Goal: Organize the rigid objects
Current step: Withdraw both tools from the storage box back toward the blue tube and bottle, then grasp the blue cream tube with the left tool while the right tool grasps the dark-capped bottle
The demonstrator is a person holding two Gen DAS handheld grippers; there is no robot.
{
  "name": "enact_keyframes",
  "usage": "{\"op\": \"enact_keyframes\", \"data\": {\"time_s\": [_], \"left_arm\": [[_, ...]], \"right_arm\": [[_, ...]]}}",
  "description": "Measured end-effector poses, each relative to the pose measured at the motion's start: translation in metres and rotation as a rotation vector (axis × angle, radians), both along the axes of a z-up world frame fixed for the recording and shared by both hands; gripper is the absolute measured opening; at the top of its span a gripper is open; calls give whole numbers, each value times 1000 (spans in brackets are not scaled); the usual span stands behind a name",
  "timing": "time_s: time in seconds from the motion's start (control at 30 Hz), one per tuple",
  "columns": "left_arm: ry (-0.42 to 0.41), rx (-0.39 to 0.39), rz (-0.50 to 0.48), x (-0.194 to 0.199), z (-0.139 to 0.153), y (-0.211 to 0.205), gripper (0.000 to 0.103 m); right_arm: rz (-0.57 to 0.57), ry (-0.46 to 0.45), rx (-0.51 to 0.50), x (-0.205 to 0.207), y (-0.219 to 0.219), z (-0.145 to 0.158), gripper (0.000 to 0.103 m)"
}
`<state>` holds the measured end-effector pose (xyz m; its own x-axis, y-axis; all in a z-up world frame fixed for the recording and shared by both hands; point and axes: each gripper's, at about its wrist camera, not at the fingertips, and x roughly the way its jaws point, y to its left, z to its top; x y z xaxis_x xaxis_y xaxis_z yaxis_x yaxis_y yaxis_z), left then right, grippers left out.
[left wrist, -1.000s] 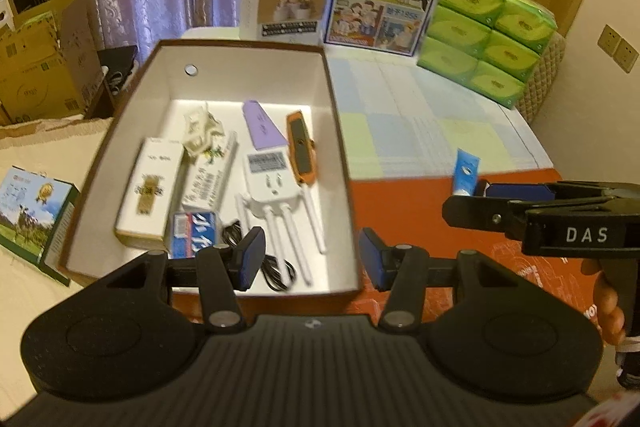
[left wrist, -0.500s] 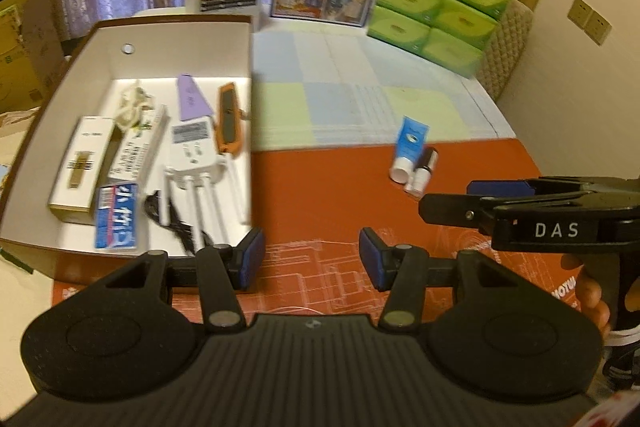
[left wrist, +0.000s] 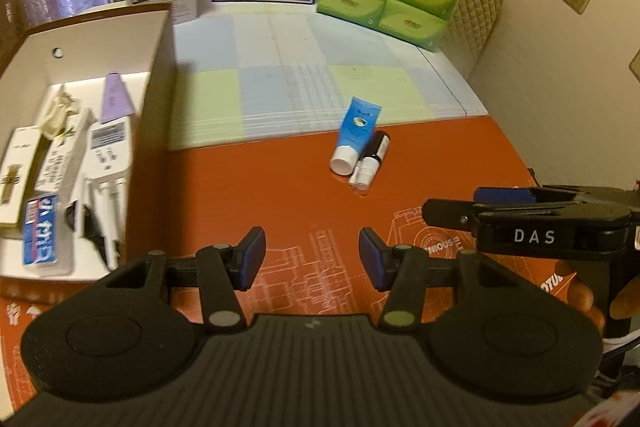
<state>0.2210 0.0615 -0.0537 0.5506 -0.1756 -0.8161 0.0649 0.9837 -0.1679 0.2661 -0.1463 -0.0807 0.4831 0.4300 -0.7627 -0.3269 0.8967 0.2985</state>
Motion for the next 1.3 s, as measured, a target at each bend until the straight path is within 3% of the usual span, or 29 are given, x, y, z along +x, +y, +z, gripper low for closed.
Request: {"op": "enact_keyframes", "data": {"time_s": [0.3, 0.57, 0.83, 1.3], "left_arm": [[38, 43, -22, 40, -30, -26, 46], [75, 66, -28, 74, -58, -32, 44], [98, 83, -23, 104, -77, -28, 43], [122, 73, -21, 133, -92, -16, 43]], "right_arm": [[-60, 16, -24, 24, -27, -24, 68], [-53, 33, -29, 51, -21, -46, 51], [-55, 73, 20, 79, -7, -65, 46], [-126, 140, 3, 118, 13, -92, 32]]}}
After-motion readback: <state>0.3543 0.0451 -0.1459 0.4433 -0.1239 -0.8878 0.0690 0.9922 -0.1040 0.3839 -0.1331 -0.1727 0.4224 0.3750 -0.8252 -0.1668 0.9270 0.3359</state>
